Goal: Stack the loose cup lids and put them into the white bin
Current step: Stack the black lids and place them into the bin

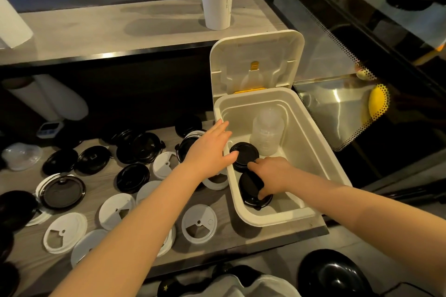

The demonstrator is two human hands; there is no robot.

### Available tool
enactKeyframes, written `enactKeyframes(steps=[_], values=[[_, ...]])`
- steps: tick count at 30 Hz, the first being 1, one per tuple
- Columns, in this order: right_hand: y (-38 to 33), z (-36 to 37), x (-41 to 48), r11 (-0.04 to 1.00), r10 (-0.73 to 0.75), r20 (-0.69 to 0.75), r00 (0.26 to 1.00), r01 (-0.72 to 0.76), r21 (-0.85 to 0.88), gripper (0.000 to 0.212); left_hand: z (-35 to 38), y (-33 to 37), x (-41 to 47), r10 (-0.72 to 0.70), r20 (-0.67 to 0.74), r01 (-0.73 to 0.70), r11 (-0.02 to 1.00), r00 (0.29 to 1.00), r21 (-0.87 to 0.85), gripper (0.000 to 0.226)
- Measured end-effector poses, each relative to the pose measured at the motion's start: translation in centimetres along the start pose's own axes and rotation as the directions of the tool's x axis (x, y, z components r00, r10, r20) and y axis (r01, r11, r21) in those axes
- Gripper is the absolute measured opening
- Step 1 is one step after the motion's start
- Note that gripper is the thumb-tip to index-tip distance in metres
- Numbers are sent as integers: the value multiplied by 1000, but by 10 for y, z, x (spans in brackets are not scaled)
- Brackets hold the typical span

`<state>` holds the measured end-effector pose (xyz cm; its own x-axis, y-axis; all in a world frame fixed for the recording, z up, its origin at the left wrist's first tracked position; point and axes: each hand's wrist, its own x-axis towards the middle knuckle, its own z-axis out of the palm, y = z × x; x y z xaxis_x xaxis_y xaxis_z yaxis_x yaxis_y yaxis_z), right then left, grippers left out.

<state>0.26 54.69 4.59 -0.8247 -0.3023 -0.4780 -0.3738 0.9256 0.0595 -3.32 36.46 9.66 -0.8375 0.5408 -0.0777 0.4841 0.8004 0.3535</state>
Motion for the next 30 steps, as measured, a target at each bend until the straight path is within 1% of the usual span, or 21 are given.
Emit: enactKeyframes(steps=[3,5,7,9,10,12,14,16,19,21,23,25,28,30], values=[[2,-2,0,1000,10,20,1000,-11,28,78,2,-1,-1,2,7,-2,1000,1000,12,62],[3,-6,0,998,19,17,1000,-20,53,75,0,-2,-2,22,16,-22,1000,1000,-17,64],[4,-13,0,994,39,-20,999,-36,107,64,-3,-5,-5,39,-18,-40,997,999,-69,64],[6,-26,-1,983,68,-85,994,-52,175,52,-9,-13,-10,23,-84,-30,996,996,-85,61],[7,-34,-1,975,91,-127,988,-62,215,47,-13,-20,-11,4,-101,-11,997,995,-75,59],[7,-53,-2,951,162,-218,962,-93,295,42,-22,-38,-14,-47,-87,47,999,995,-7,59],[4,-75,-1,937,226,-301,927,-122,328,39,-32,-63,-16,-117,-31,120,989,993,82,60],[-6,-97,1,937,249,-374,893,-125,326,37,-42,-89,-19,-197,40,190,972,979,139,60],[-31,-120,9,960,186,-508,841,-46,276,34,-56,-120,-28,-279,80,258,944,957,205,61],[-52,-127,20,974,121,-541,832,5,225,33,-62,-138,-34,-318,77,293,928,945,231,59],[-72,-129,38,978,78,-527,846,39,207,34,-63,-158,-41,-364,89,334,910,927,246,57],[-89,-127,59,974,57,-476,877,56,219,36,-61,-181,-45,-411,117,371,891,904,263,57],[-106,-116,88,979,62,-321,945,6,206,47,-55,-207,-48,-481,139,432,859,866,274,60],[-112,-106,102,982,88,-202,975,-51,182,59,-50,-220,-46,-492,147,448,857,858,254,63]])
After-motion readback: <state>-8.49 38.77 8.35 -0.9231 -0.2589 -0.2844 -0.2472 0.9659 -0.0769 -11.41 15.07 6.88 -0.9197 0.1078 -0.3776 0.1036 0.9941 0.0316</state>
